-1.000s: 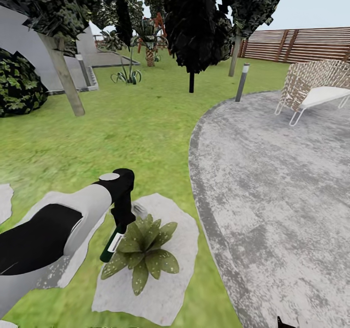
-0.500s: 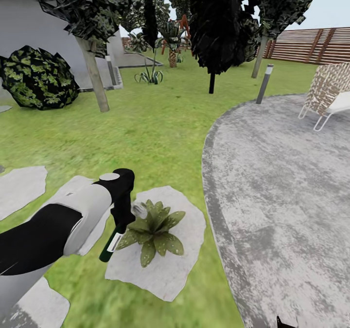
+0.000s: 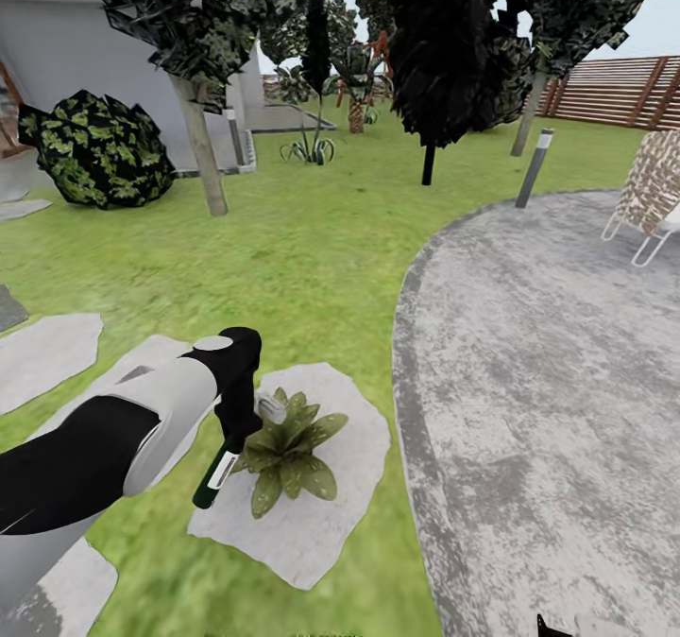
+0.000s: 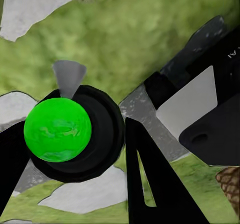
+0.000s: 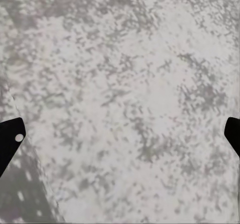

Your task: Pick up the pesticide atomizer in the garden and spray insectifuge to fully cover both potted plants in the garden.

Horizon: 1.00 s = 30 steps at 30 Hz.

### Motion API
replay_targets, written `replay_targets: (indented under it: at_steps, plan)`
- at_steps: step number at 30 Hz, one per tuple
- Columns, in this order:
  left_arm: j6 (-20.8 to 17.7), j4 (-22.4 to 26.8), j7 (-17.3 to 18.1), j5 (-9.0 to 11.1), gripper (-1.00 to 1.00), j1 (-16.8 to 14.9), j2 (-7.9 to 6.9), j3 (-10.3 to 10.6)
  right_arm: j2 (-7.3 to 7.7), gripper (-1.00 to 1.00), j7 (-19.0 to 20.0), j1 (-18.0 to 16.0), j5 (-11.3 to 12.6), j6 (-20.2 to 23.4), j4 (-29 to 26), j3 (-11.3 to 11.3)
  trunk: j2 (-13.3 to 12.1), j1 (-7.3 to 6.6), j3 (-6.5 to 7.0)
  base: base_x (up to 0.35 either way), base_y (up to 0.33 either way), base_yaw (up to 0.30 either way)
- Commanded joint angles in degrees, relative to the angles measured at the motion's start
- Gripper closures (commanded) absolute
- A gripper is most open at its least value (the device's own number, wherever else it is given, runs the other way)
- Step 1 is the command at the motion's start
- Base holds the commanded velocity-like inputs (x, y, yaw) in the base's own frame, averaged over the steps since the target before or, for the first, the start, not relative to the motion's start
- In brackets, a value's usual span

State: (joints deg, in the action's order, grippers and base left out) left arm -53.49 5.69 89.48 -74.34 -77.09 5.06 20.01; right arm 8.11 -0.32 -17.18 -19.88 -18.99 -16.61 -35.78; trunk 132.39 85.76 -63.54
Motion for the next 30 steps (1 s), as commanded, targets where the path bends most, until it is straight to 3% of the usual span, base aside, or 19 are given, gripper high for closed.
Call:
replay_targets:
  at_steps: [1,8,21,23,25,28,29,30]
  plan:
    - [-0.6,0.0,0.5,-0.5,1.0,0.0,0.03,0.0,-0.02,-1.0,0.0,0.0,-0.6,-0.3,0.1,-0.4,0.0,-0.02,-0.05,-0.084,-0.308,0.275]
    - [-1.0,0.0,0.5,-3.8,1.0,-0.1,-0.05,-0.2,-0.02,-1.0,0.0,0.0,-0.6,-0.2,0.1,-0.4,0.0,-0.02,-0.05,-0.165,-0.292,0.278]
    - [-0.5,0.1,0.5,-3.4,1.0,0.4,-0.78,-0.6,-0.02,-1.0,0.0,0.0,-0.6,-0.2,0.1,-0.4,0.0,-0.02,-0.05,-0.231,-0.245,0.278]
    - [-0.4,2.6,0.5,-3.3,1.0,2.9,-0.86,-0.7,-0.02,-1.0,0.0,0.0,-0.6,-0.2,0.1,-0.4,0.0,-0.02,-0.05,-0.264,-0.214,0.149]
    - [-0.4,8.3,0.5,-3.3,1.0,7.4,-0.95,-0.7,-0.02,-1.0,0.0,0.0,-0.6,-0.2,0.1,-0.4,0.0,-0.02,-0.05,-0.265,-0.21,0.042]
    - [-0.3,20.3,0.5,-3.4,1.0,16.6,-1.82,-0.8,-0.02,-1.0,0.0,0.0,-0.7,-0.2,0.1,-0.3,0.0,-0.02,-0.01,-0.265,-0.206,-0.041]
    - [-0.3,26.8,0.5,-3.3,1.0,21.7,-2.85,-0.8,-0.07,-1.0,0.1,0.0,-0.8,-0.2,0.2,-0.2,0.0,-0.02,0.04,-0.265,-0.203,-0.18]
    - [-0.3,29.0,0.5,-3.3,1.0,23.7,-3.4,-0.8,-0.08,-1.0,0.1,0.0,-0.8,-0.2,0.2,-0.2,0.0,-0.02,0.09,-0.264,-0.197,-0.2]
